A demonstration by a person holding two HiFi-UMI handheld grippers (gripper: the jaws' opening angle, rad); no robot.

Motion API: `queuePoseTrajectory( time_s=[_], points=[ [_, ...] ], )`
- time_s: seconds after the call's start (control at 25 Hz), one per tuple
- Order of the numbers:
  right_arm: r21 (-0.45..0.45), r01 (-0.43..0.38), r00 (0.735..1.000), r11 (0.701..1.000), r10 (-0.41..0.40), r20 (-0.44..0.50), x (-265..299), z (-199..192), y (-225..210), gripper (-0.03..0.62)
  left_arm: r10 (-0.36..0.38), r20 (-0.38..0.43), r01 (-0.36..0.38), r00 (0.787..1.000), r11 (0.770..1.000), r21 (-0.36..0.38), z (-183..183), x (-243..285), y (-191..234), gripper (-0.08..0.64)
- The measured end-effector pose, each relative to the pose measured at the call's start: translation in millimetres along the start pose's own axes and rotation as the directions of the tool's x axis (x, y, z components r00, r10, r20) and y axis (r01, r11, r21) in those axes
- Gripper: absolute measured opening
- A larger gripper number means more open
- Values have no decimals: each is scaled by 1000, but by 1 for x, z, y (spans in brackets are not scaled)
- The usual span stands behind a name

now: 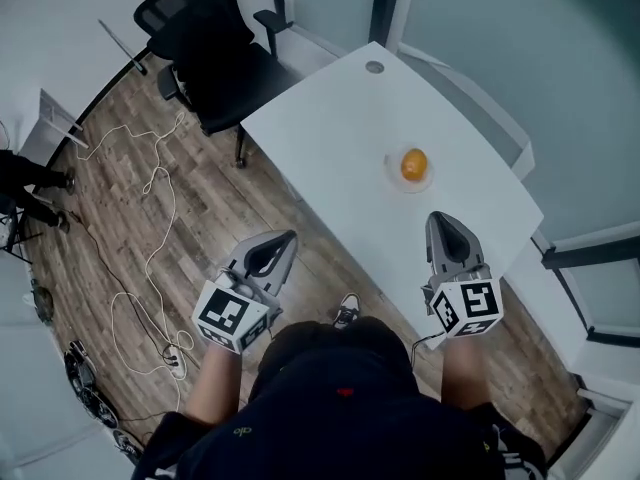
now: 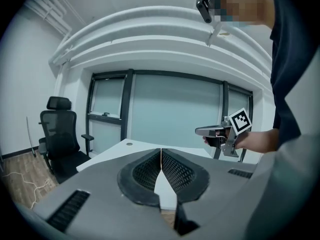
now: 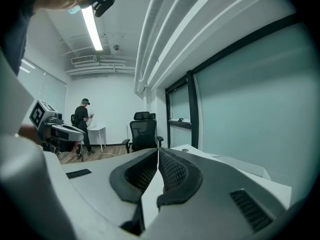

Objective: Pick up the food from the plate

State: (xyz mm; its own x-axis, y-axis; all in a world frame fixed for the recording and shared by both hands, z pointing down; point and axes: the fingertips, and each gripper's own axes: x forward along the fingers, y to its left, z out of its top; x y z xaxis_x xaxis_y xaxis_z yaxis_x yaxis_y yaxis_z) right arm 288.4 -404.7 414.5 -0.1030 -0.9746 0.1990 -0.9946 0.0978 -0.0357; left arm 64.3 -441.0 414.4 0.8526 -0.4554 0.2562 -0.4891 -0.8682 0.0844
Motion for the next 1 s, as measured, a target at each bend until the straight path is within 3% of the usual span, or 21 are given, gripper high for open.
queuePoseTrajectory(
  time_s=[0.24, 0.52, 0.72, 1.0],
  points=[
    [17, 58, 998, 998, -58, -12, 28, -4, -58, 25, -73, -42, 73, 996, 997, 8, 8, 77, 6, 23],
    [37, 198, 979, 979, -196, -64, 47, -14, -100, 25, -214, -46, 215, 976, 976, 21, 21, 150, 27, 23],
    [38, 317, 941, 948, -310, -134, 74, -29, -115, 25, -330, -45, 330, 943, 944, 5, 27, 199, 62, 23],
    [27, 417, 886, 909, -399, -234, 134, -47, -104, 25, -416, -58, 416, 908, 909, -20, 30, 239, 138, 23]
  ],
)
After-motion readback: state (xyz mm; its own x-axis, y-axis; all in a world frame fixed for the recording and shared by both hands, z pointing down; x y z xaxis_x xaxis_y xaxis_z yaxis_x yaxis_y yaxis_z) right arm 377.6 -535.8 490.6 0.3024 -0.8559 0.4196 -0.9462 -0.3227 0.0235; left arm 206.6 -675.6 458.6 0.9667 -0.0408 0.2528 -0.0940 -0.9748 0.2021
